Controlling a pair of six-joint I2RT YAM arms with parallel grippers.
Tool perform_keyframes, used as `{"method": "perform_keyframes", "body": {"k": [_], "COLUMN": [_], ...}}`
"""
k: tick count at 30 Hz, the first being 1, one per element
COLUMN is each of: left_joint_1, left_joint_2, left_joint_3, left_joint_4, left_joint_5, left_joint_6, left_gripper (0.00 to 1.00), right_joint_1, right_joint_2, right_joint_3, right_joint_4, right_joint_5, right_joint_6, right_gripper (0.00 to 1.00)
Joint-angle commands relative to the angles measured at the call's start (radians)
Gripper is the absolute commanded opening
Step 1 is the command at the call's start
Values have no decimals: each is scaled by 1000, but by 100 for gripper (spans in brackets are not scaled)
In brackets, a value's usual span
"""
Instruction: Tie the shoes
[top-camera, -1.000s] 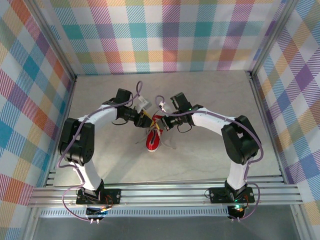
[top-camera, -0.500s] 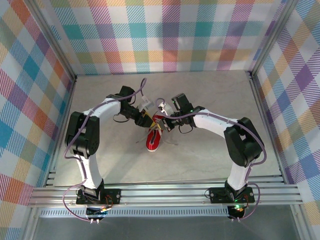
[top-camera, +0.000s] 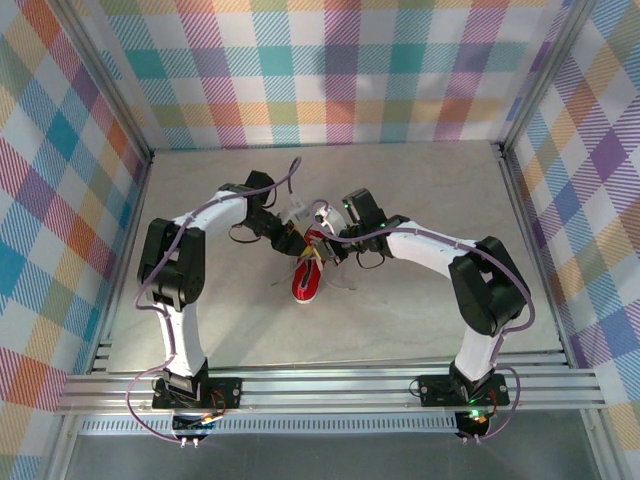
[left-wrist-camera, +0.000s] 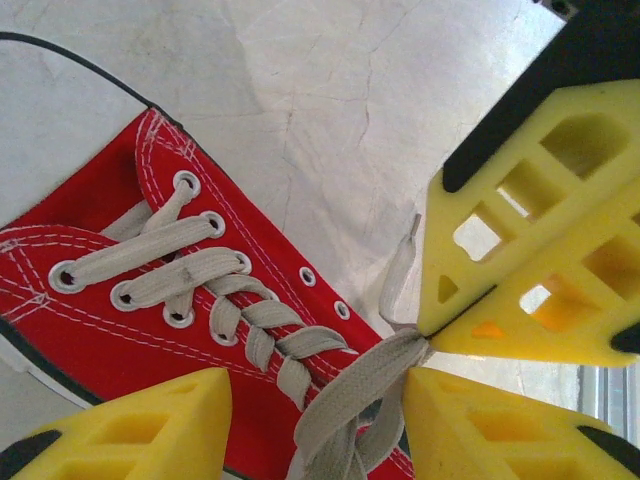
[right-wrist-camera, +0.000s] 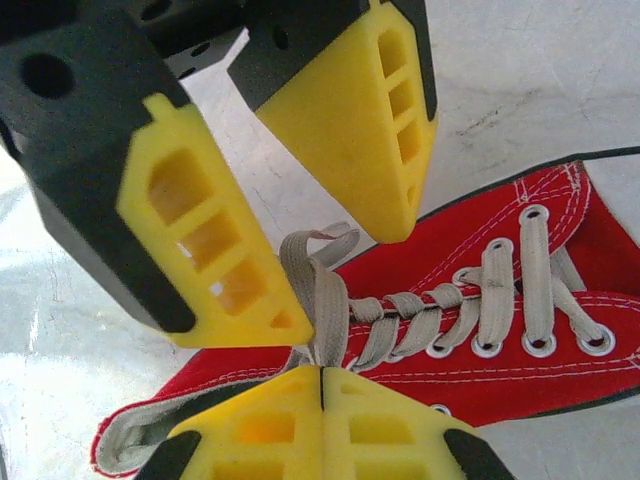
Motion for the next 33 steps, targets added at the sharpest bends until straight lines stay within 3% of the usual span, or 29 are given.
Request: {"method": "perform_keyframes", "body": {"k": [1, 10, 13, 16, 20, 22, 28, 33], "left_joint_1": [-11, -25, -27, -29, -25, -22, -13, -48], "left_joint_2": [21, 23, -1, -77, -172, -226, -425, -557], "left_joint_3": [35, 42, 11, -91, -192, -245, -463, -673], "left_joint_4": [-53, -82, -17, 165, 291, 340, 507, 613], "left_joint_5": [-2, 23, -20, -140, -245, -276, -416, -465], "left_joint_6": [36, 38, -95, -311, -510, -583, -793, -932], "left_gripper": [48, 49, 45, 47, 62, 62, 55, 38], "right_joint_1": [7, 7, 7, 7, 7, 7, 7, 9], "right_joint_2": [-45, -45, -42, -43, -37, -36, -25, -31], "right_joint_3": [-20, -27, -22, -22, -15, -14, 4, 16], "right_joint_4": [26, 17, -1, -4, -17, -24, -62, -76], "right_joint_5": [0, 36, 64, 64, 55, 53, 56, 70], "right_joint_6": [-21, -19, -18, -19, -27, -27, -83, -108], "right_gripper": [0, 0, 0, 0, 0, 0, 0, 0]}}
